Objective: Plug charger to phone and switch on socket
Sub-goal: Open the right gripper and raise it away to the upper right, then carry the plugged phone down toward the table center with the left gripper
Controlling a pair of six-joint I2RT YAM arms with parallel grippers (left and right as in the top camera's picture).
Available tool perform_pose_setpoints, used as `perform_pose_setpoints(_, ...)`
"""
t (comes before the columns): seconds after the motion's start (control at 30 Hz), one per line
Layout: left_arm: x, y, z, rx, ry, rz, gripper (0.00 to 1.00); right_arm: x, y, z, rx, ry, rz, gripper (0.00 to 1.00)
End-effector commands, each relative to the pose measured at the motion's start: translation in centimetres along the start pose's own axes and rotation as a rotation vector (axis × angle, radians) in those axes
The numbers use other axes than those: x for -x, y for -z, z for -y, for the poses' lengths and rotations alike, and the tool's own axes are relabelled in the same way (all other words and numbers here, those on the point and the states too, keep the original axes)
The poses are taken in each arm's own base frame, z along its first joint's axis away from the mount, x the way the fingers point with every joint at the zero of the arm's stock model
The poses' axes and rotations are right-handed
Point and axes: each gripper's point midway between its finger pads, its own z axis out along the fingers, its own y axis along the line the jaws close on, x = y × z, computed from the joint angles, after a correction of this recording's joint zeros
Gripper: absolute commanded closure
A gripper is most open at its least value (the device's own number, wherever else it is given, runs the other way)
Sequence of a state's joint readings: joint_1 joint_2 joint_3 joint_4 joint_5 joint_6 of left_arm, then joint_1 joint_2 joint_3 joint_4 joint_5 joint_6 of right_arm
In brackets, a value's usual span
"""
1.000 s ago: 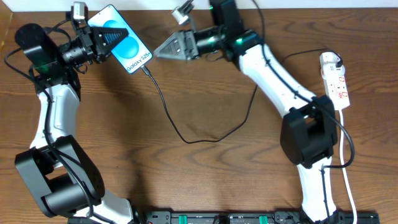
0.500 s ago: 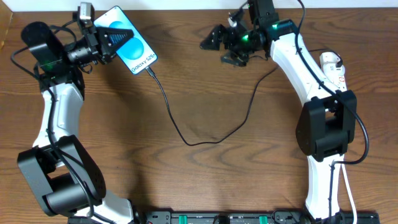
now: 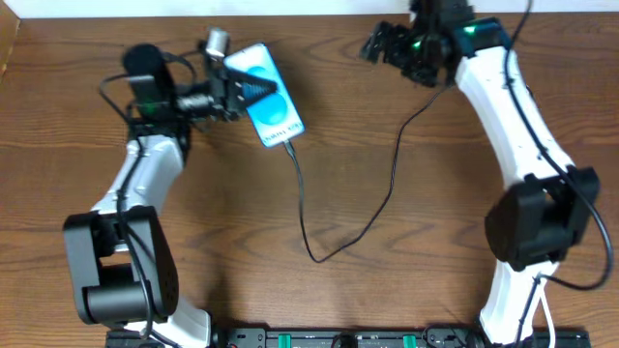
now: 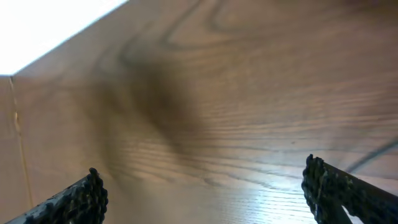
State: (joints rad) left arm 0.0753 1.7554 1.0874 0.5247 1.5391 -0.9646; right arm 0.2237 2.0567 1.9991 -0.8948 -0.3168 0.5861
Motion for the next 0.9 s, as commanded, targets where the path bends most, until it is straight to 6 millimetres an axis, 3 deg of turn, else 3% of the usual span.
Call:
perform_pose_setpoints(0.0, -2.1, -1.5, -1.0, -0.005, -0.039, -0.036, 0.93, 1.6, 2.3, 0.8, -0.029, 0.007, 0.064, 0.01)
perform_pose_setpoints(0.27, -6.3, -3.9, -4.9, -0.008, 0.038, -0.109, 0.93, 1.6, 3.1, 1.9, -0.049, -0.017, 0.055, 0.01)
perform_pose_setpoints(0.4, -7.4, -4.7, -7.5, 0.024, 0.101, -0.108, 0.93, 1.4, 3.1, 1.9, -0.053, -0.012, 0.048, 0.01)
perform_pose_setpoints(0.6, -6.8, -5.0, -10.3, 0.105, 0.154, -0.046, 0.92, 1.4, 3.1, 1.9, -0.053, -0.012, 0.048, 0.01)
perform_pose_setpoints(0.87, -4.8, -4.9, -11.0, 0.168, 0.226, 0.038, 0.93, 1.6, 3.1, 1.9, -0.050, -0.011, 0.053, 0.01)
